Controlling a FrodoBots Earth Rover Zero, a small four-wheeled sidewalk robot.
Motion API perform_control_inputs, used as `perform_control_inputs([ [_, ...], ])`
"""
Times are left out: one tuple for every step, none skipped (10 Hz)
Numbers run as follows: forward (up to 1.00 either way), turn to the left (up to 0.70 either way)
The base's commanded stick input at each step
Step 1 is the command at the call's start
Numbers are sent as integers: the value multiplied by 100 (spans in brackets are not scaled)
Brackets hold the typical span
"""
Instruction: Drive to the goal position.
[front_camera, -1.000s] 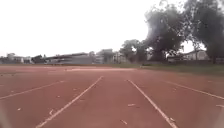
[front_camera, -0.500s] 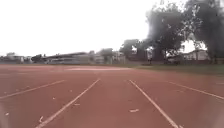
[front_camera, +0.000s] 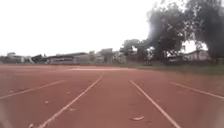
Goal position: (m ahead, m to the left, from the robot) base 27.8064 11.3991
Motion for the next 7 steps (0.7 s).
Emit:
perform_control_inputs([
  [45, 0],
  [45, 0],
  [45, 0],
  [45, 0],
  [45, 0],
  [45, 0],
  [45, 0],
])
